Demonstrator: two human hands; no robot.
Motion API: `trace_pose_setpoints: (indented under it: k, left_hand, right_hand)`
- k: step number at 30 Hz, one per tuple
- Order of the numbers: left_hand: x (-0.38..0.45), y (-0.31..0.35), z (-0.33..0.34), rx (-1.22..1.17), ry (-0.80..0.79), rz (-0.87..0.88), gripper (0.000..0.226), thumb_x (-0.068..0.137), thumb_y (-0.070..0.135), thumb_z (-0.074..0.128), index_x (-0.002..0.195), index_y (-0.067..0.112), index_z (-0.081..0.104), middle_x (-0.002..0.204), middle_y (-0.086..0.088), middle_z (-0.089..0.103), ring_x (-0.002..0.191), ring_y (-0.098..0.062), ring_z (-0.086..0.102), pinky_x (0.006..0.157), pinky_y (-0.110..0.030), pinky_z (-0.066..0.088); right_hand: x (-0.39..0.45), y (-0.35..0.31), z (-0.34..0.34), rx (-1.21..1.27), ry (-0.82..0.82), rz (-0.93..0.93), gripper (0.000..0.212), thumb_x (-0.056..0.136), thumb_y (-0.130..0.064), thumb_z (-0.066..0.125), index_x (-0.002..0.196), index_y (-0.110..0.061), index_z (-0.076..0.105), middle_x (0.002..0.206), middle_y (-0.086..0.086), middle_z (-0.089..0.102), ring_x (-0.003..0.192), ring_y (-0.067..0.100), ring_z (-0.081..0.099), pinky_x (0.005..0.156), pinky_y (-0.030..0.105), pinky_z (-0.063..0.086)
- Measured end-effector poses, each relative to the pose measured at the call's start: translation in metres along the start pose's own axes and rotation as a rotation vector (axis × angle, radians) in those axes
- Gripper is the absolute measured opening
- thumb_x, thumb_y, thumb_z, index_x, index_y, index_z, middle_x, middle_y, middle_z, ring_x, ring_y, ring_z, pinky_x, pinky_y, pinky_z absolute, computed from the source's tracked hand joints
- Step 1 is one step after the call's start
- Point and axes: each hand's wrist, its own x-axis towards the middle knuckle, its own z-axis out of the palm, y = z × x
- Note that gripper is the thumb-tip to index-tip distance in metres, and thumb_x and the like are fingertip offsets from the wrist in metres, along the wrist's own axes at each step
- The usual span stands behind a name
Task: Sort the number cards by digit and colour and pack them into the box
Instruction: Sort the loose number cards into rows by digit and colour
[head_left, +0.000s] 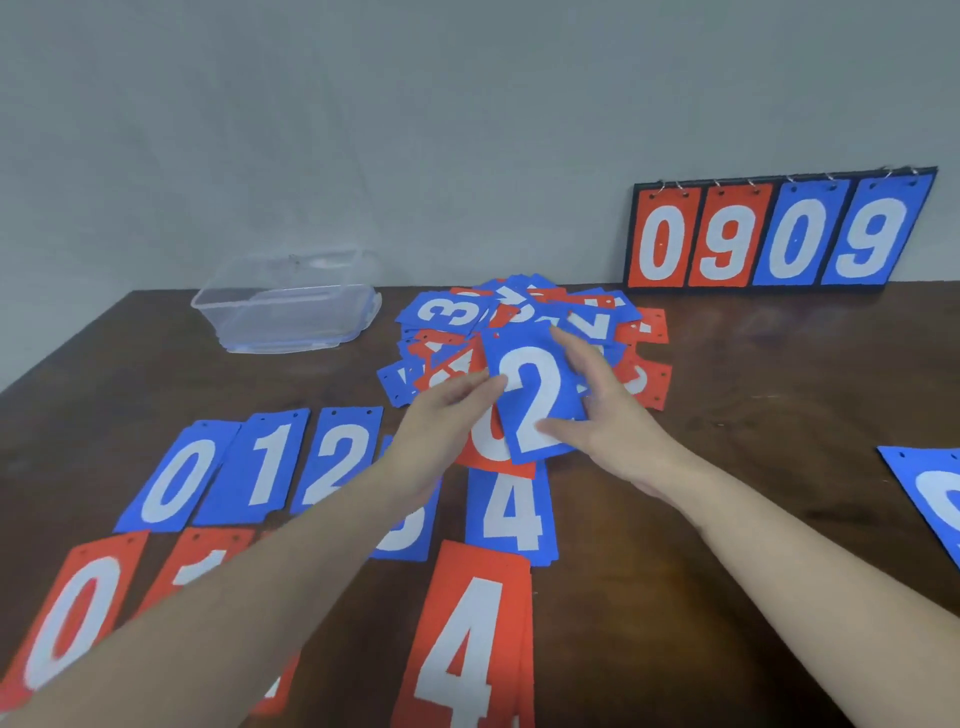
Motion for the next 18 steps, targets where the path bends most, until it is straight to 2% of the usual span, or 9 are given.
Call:
trace_pose_setpoints:
  k: [3, 6, 9, 11, 13, 16, 18]
  left_hand:
    - [-0.011, -0.003, -0.019, 0.004, 0.1, 0.035, 0.011, 0.098, 0.027, 0.065, 0.098, 0.027, 0.076, 0.098, 0.007, 0.078, 0.087, -0.014, 0.075, 0.081, -0.037, 0.061]
    - [-0.024, -0.01, -0.047, 0.008, 0.133, -0.026, 0.015, 0.099, 0.028, 0.064, 0.1, 0.019, 0.076, 0.097, 0.001, 0.078, 0.09, -0.02, 0.075, 0.088, -0.044, 0.06]
    - [-0.039, -0.018, -0.075, 0.005, 0.127, -0.062, 0.021, 0.098, 0.031, 0.064, 0.105, 0.014, 0.074, 0.101, -0.001, 0.078, 0.093, -0.021, 0.075, 0.088, -0.042, 0.06]
    - [-0.05, -0.021, -0.095, -0.03, 0.135, -0.081, 0.02, 0.098, 0.033, 0.065, 0.105, 0.017, 0.074, 0.099, 0.001, 0.078, 0.092, -0.019, 0.075, 0.08, -0.034, 0.061]
    - [-0.062, -0.024, -0.115, -0.042, 0.161, -0.093, 0.02, 0.097, 0.036, 0.065, 0.105, 0.02, 0.074, 0.099, 0.002, 0.078, 0.092, -0.019, 0.075, 0.078, -0.031, 0.061]
    - [-0.085, -0.033, -0.15, -0.093, 0.242, -0.092, 0.022, 0.097, 0.036, 0.064, 0.105, 0.019, 0.076, 0.1, -0.001, 0.078, 0.094, -0.023, 0.075, 0.084, -0.037, 0.061]
    - [-0.101, -0.043, -0.178, -0.09, 0.316, -0.077, 0.019, 0.098, 0.029, 0.064, 0.108, 0.019, 0.077, 0.103, -0.001, 0.078, 0.098, -0.025, 0.074, 0.088, -0.04, 0.061]
  right_hand:
    - [0.005, -0.007, 0.027, -0.051, -0.108, 0.043, 0.068, 0.091, -0.006, 0.072, 0.137, -0.049, 0.047, 0.139, -0.02, 0.05, 0.106, -0.014, 0.06, 0.073, 0.014, 0.055]
    - [0.012, -0.018, 0.052, -0.067, -0.125, 0.08, 0.043, 0.093, -0.018, 0.071, 0.124, -0.046, 0.062, 0.127, -0.024, 0.06, 0.095, -0.011, 0.065, 0.067, 0.015, 0.055]
    - [0.021, -0.028, 0.079, 0.042, -0.104, 0.153, 0.026, 0.096, -0.019, 0.068, 0.11, -0.04, 0.073, 0.115, -0.014, 0.072, 0.094, 0.005, 0.073, 0.071, 0.027, 0.061]
    - [0.026, -0.034, 0.098, 0.081, -0.116, 0.203, 0.023, 0.096, -0.017, 0.066, 0.107, -0.035, 0.075, 0.102, -0.006, 0.078, 0.089, 0.012, 0.076, 0.066, 0.027, 0.061]
    - [0.029, -0.037, 0.118, 0.093, -0.151, 0.218, 0.024, 0.096, -0.014, 0.066, 0.108, -0.032, 0.075, 0.097, -0.003, 0.079, 0.088, 0.016, 0.076, 0.065, 0.027, 0.061]
    - [0.032, -0.037, 0.147, 0.131, -0.212, 0.224, 0.033, 0.096, -0.007, 0.065, 0.118, -0.032, 0.068, 0.105, -0.001, 0.078, 0.092, 0.02, 0.076, 0.077, 0.039, 0.062]
    - [0.034, -0.037, 0.164, 0.164, -0.238, 0.215, 0.044, 0.096, -0.001, 0.064, 0.124, -0.035, 0.061, 0.109, -0.002, 0.077, 0.094, 0.021, 0.076, 0.076, 0.041, 0.061]
